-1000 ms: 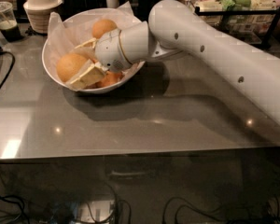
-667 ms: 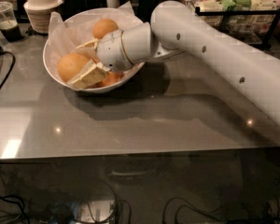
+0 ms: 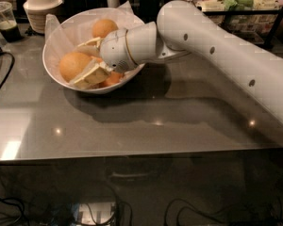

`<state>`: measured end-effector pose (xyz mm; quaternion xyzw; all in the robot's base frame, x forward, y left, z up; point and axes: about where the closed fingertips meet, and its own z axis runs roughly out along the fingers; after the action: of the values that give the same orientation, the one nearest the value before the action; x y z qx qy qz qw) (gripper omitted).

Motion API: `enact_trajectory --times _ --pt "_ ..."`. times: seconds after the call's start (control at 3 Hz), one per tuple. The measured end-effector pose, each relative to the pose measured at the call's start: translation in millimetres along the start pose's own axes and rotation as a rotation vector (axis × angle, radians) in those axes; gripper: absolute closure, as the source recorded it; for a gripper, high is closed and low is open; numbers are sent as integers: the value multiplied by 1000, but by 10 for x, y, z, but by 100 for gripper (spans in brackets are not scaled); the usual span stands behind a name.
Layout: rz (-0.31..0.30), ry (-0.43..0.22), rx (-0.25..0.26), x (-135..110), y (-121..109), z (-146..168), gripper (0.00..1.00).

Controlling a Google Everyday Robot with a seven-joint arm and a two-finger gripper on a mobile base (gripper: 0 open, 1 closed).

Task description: Pick orange from white bowl

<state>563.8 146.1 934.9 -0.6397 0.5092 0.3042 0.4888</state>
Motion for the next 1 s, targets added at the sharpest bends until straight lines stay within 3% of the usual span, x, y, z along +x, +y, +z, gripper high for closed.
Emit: enact_trajectory --times 1.0 --pt "-191 -208 130 -834 286 -547 100"
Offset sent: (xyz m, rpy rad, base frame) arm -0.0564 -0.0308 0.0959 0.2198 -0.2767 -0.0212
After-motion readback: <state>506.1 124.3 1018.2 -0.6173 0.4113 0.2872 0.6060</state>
